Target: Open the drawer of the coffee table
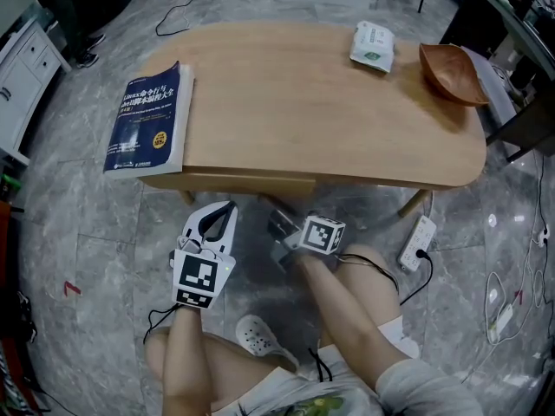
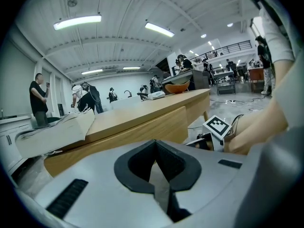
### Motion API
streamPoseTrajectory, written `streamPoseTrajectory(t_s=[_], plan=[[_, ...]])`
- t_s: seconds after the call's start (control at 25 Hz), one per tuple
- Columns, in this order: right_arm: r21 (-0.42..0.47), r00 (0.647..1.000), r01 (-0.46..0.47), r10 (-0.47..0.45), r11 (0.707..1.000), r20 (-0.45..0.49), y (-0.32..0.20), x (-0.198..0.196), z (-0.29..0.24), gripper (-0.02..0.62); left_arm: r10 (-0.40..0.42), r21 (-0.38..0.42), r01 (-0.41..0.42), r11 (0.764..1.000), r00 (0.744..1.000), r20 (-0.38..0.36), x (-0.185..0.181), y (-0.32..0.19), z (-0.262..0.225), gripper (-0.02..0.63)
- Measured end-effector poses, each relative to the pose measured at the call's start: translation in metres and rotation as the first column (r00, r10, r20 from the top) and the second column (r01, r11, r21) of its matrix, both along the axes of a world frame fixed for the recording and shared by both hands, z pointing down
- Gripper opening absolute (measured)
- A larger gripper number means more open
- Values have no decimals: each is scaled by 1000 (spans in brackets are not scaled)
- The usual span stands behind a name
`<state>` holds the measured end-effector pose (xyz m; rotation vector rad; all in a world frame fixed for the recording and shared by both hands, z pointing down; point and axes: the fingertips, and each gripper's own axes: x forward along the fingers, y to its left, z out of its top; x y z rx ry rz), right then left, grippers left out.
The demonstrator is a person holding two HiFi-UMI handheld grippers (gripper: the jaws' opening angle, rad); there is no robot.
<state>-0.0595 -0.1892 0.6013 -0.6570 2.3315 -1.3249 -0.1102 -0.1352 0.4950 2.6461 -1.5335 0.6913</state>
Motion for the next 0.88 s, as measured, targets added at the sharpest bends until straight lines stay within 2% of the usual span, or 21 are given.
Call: streamPoseTrajectory(t_s=[0.2,0.44,0.6,0.76,0.88], plan=[[19,1000,19,-19,1000,2,8,-1,-6,86,-7,10,7,1000,1000,-2,-2,-2,-3,8],[1,1000,28,-28,1000,-7,13,-2,-7,86,-22,39,23,999,1000,-10,-4,-6,-14,9],[-3,999,34,-34,999,-14,18,-2,-4,86,-10,79,8,997,1000,27,-4,-5,-23,9],[-8,999,37,-37,999,-17,22,-2,-4,86,-33,125,28,992,999,37,-16,-8,-41,9],[-19,999,48,-48,999,-20,24,-2,-3,86,-41,126,38,991,999,25,-23,-12,-50,9]])
